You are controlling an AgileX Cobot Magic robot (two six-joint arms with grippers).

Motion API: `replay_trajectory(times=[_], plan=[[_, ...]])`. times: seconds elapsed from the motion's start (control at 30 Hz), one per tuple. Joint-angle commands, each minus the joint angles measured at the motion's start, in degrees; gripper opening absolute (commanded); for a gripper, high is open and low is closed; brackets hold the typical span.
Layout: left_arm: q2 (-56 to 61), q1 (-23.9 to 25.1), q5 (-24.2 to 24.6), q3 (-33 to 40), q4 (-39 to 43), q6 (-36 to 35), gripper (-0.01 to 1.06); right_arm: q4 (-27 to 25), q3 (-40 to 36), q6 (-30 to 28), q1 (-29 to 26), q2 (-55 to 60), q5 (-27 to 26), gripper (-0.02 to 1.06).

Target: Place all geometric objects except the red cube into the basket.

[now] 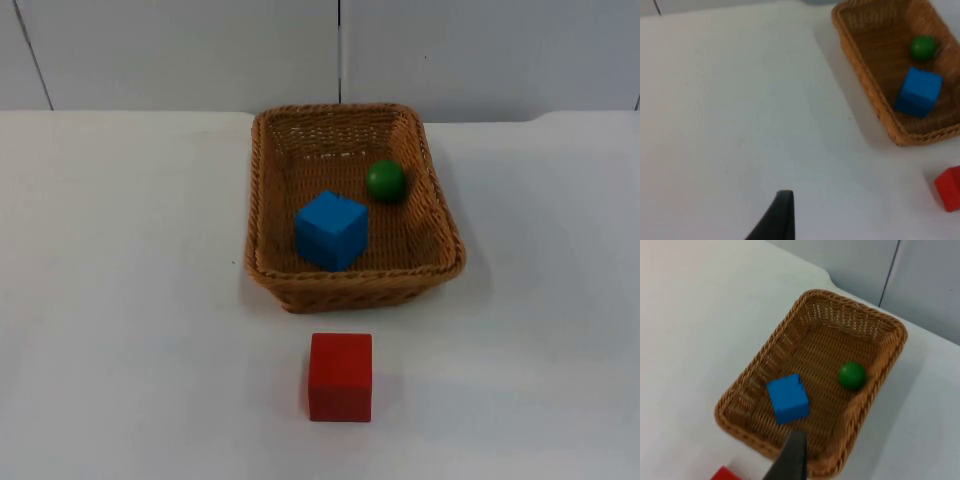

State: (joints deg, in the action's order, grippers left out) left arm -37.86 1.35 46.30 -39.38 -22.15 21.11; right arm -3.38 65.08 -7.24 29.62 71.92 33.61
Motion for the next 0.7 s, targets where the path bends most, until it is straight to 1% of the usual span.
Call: replay_trajectory(times=[0.0,0.03,0.17,0.2,0.33,0.37,0.43,0.5,0.53,0.67], plan=[[4.3,0.1,1.0,1.2,-1.3,0.0,1.05,-0.2,-9.3,-0.1,0.3,-10.9,-3.2,0.83],[4.3,0.1,1.0,1.2,-1.3,0.0,1.05,-0.2,-9.3,-0.1,0.3,-10.9,-3.2,0.83],[11.2,0.1,1.0,5.8,-1.1,0.0,1.05,-0.2,-18.1,-0.1,0.3,-24.3,-2.5,0.83],[11.2,0.1,1.0,5.8,-1.1,0.0,1.05,-0.2,-18.1,-0.1,0.3,-24.3,-2.5,0.83],[18.3,0.1,1.9,10.0,-1.3,-1.2,1.05,-0.2,-23.2,0.6,0.3,-36.9,0.3,0.83],[18.3,0.1,1.9,10.0,-1.3,-1.2,1.05,-0.2,-23.2,0.6,0.3,-36.9,0.3,0.83],[22.6,0.1,4.0,10.0,-1.1,-2.1,1.05,-0.2,-24.5,1.2,0.3,-43.9,4.0,0.83],[25.5,0.1,4.9,10.0,-1.0,-2.1,1.05,0.0,-25.0,1.2,0.3,-49.1,7.7,0.83],[25.5,0.1,4.9,10.0,-1.0,-2.1,1.05,0.0,-25.0,1.2,0.3,-49.1,7.7,0.83],[30.7,0.1,7.9,10.0,-0.8,-3.2,1.05,0.5,-25.3,1.2,0.3,-56.9,15.0,0.83]])
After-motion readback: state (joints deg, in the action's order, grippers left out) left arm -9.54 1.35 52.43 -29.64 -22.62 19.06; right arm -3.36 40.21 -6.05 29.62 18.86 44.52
